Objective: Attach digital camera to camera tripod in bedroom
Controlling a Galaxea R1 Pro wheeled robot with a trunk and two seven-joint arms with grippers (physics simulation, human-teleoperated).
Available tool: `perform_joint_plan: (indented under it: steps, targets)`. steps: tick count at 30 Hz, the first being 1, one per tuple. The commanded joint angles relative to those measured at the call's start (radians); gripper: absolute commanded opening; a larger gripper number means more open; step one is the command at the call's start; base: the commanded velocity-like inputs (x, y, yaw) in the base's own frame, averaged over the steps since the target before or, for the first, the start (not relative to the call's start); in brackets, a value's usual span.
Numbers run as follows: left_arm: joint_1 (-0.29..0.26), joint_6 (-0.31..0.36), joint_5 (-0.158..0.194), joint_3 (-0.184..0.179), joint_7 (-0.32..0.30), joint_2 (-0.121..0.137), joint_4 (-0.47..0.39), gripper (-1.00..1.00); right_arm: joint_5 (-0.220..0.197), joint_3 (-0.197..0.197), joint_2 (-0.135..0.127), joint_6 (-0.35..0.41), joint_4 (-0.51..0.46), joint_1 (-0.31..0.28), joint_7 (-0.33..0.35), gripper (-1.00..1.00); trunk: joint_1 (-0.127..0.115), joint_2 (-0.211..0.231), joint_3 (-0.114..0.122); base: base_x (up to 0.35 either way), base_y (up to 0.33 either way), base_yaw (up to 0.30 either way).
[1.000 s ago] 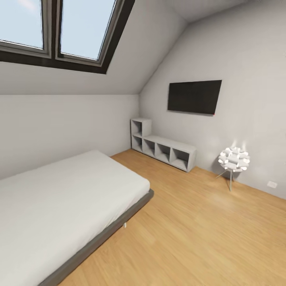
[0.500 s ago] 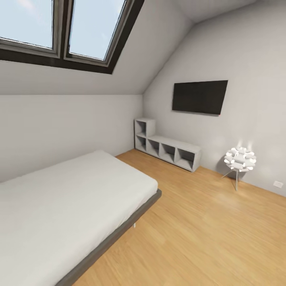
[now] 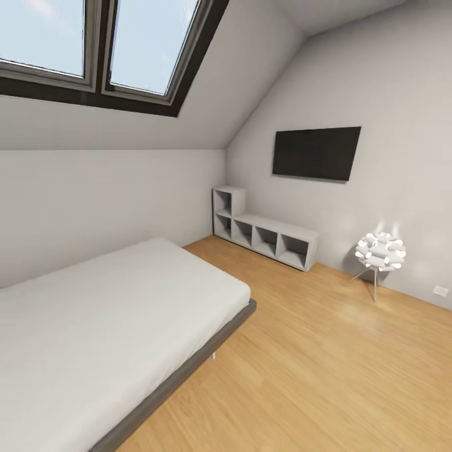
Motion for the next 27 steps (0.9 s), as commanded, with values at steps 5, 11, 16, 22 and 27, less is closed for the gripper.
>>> perform_joint_plan:
  steps: [5,11,16,22,27]
  targets:
    - [0.000,-0.001,0.006,0.003,0.000,0.000,-0.001,1.00,0.005,0.000,0.000,-0.004,0.001,0.000,0.000,1.00,0.000,0.000,-0.001,0.000,0.000,0.000]
    - [0.000,-0.001,0.006,0.003,0.000,0.000,-0.001,1.00,0.003,-0.002,0.001,-0.005,0.001,-0.001,0.000,1.00,0.000,0.000,-0.001,0.000,0.000,-0.030]
    - [0.000,-0.001,0.006,0.003,0.000,0.000,-0.001,1.00,0.001,-0.004,0.003,-0.003,0.001,-0.001,0.000,1.00,0.000,0.000,-0.001,0.000,0.000,-0.208]
    - [0.000,-0.001,0.006,0.003,0.000,0.000,-0.001,1.00,0.001,-0.003,0.003,-0.003,0.001,0.000,0.000,1.00,0.000,0.000,-0.001,0.000,0.000,-0.267]
    - [0.000,-0.001,0.006,0.003,0.000,0.000,-0.001,1.00,0.001,-0.003,0.003,-0.003,0.001,-0.001,0.000,1.00,0.000,0.000,-0.001,0.000,0.000,-0.281]
